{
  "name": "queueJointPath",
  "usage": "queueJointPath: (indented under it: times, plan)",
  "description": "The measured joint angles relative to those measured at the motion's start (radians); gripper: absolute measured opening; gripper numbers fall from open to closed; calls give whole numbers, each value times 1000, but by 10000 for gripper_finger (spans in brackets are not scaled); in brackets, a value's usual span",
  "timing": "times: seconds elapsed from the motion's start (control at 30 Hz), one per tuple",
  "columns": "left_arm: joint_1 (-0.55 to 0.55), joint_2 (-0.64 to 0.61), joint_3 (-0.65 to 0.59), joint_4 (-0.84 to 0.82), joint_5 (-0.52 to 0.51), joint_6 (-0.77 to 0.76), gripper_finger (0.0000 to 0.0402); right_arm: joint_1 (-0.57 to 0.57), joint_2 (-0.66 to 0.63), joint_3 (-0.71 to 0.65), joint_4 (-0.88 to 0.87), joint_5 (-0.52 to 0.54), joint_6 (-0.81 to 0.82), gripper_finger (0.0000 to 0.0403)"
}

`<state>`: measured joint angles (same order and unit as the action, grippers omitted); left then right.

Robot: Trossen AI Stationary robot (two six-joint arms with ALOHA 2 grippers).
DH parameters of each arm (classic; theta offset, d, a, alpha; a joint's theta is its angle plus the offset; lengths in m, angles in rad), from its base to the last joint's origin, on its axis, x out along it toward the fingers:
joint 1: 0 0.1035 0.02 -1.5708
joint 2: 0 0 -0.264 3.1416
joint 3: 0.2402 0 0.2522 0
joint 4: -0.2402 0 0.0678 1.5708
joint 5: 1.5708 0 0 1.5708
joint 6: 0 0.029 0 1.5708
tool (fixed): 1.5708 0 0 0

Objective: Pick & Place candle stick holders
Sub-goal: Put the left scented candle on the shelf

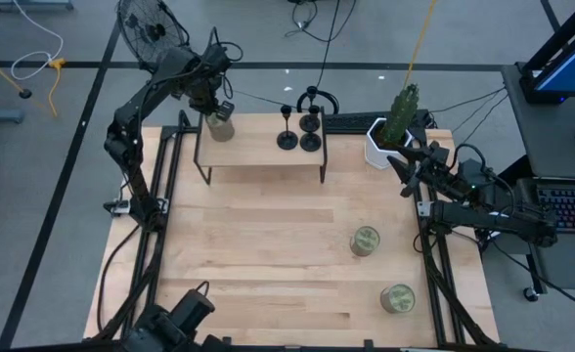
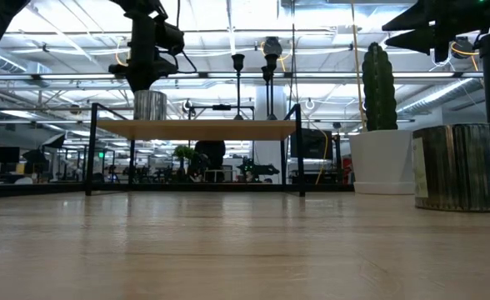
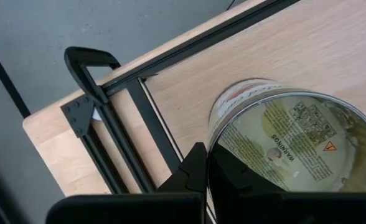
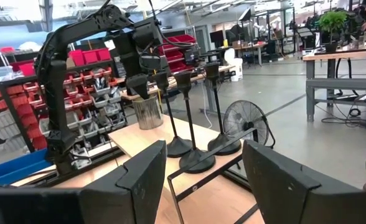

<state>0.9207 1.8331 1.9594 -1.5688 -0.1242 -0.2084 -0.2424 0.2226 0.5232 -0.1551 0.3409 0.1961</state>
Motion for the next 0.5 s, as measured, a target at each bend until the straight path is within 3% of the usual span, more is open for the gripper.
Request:
queueJointPath:
  times: [0.5]
  plan:
    - [0, 5, -5, 15, 12, -1, 25, 0, 0, 0, 1, -1, 1, 208]
